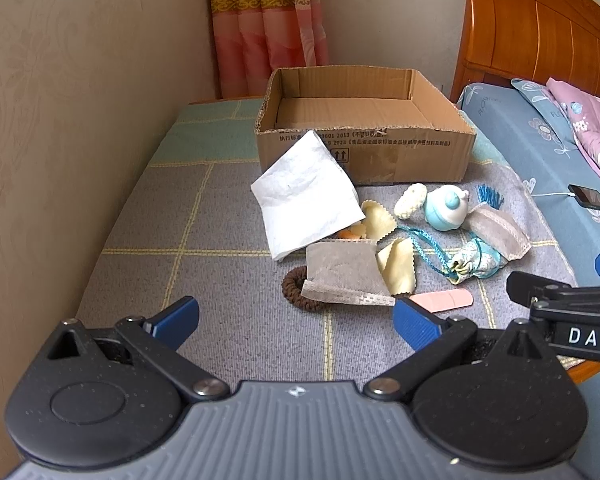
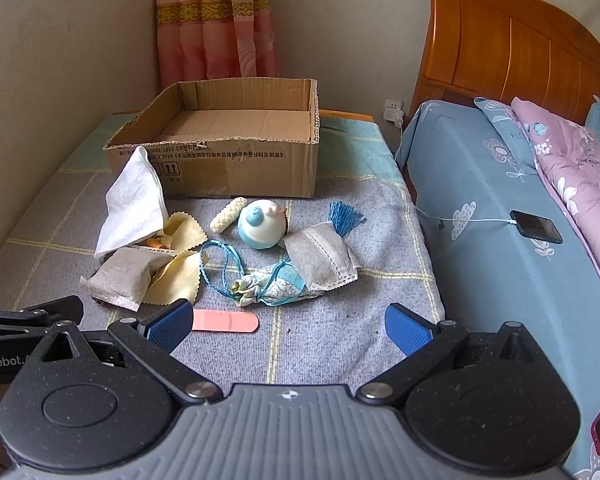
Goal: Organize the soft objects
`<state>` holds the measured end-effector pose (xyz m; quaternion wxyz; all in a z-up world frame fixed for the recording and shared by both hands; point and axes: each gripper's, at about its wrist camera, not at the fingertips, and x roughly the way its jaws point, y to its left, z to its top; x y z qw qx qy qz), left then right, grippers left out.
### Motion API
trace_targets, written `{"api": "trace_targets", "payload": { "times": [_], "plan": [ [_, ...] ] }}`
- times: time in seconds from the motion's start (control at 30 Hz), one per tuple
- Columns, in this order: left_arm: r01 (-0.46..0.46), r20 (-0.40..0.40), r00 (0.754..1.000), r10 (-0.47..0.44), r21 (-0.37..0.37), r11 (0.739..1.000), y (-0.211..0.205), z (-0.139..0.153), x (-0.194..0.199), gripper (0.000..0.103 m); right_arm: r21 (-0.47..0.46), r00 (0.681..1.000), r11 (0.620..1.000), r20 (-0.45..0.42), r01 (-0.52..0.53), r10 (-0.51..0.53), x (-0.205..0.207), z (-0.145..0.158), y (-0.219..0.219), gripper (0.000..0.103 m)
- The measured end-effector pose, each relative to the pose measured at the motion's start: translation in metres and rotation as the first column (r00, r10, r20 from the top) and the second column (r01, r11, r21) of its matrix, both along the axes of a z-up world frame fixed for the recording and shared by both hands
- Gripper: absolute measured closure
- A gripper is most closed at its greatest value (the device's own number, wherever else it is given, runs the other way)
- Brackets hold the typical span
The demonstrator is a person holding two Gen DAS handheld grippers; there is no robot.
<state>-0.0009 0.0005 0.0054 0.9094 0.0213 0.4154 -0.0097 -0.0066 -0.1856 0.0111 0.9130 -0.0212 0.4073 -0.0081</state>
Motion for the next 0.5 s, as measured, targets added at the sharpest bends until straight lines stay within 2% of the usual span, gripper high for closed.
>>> {"api": "trace_targets", "payload": {
  "times": [0.5],
  "plan": [
    [0.017,0.018,1.0,-0.017,0.007,1.0,-0.0009,0.0055,0.0038,0.001,-0.006,1.0,1.0,0.011,-0.002,0.002,-0.0001,0.001,0.0002,0.0]
  ]
}}
